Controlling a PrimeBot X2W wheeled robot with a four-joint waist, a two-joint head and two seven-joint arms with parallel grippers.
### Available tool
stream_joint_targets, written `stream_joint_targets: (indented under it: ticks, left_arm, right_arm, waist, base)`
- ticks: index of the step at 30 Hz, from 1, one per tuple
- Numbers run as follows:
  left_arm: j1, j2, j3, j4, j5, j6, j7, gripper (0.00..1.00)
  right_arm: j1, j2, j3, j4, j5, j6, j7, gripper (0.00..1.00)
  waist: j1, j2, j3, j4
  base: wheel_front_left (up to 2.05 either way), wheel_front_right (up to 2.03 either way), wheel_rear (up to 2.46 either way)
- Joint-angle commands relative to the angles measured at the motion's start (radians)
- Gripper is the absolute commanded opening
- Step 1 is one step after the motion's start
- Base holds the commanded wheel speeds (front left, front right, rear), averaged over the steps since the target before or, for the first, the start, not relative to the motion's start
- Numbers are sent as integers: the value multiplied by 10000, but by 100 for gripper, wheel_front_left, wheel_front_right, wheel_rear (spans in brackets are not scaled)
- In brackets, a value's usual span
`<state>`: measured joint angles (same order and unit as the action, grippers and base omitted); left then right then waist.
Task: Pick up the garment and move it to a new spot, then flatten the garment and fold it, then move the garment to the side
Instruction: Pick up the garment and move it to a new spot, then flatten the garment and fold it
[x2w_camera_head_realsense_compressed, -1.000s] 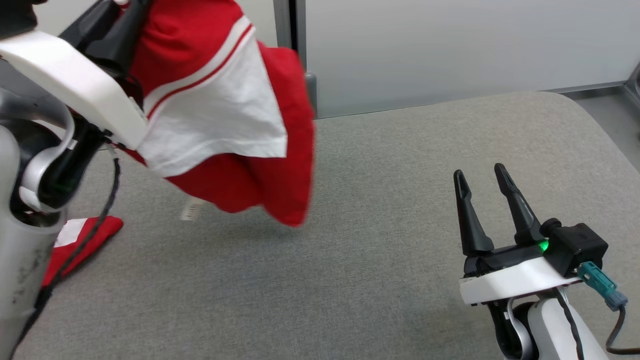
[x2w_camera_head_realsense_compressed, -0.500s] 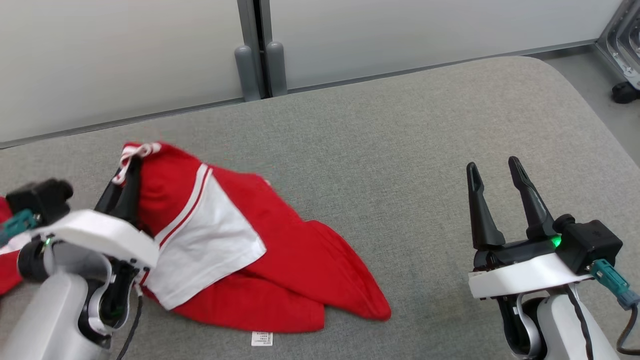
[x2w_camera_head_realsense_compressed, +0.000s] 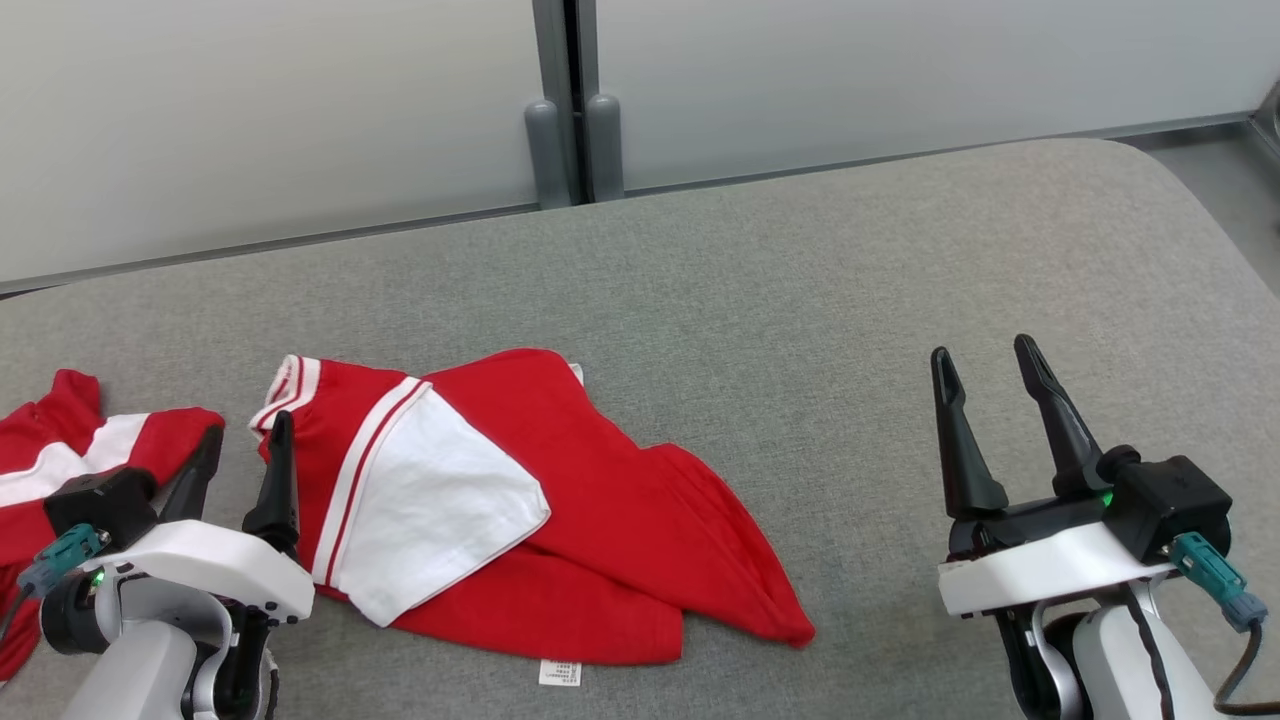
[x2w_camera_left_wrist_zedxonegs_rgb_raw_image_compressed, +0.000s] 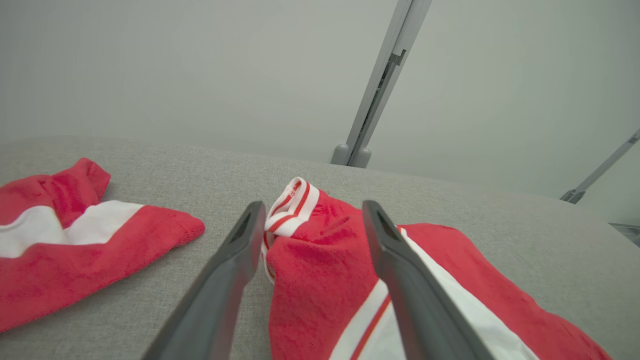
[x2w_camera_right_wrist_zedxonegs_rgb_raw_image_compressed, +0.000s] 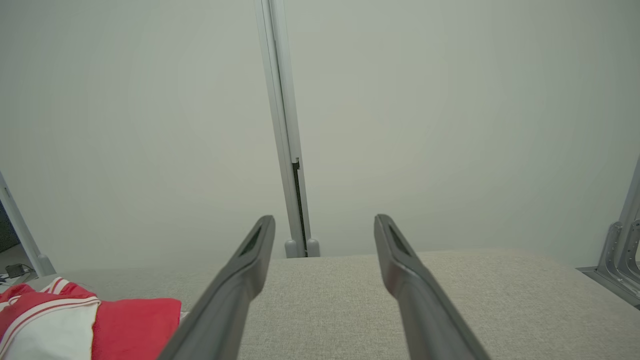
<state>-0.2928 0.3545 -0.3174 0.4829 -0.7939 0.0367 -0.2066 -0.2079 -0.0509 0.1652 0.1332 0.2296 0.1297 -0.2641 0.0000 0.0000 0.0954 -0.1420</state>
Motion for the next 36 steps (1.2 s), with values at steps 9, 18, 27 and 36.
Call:
stream_joint_targets:
  ticks: [9,18,27,36]
  left_arm:
    - [709,449,-51,-2156,1232,592,-508,100]
    - [2813,185,322,-5159,2832,1854,-590,100]
    - [4288,-521,766,-6393,4002,2053,-586,100]
    - [4354,-805,1008,-6323,4237,1674,-587,100]
  right_arm:
    - [411,-129,-67,40,-72,19,-5,100]
    - [1036,-182,113,5,106,19,-5,100]
    - [1145,-242,406,114,252,19,-5,100]
    - [1155,-291,445,285,315,19,-5,100]
  waist:
    - [0,0,-529,637]
    - [0,0,-711,817]
    - [0,0,-723,702]
    - [0,0,-734,803]
  base:
    - [0,0,0]
    - [0,0,0]
    - [0,0,0]
    - [0,0,0]
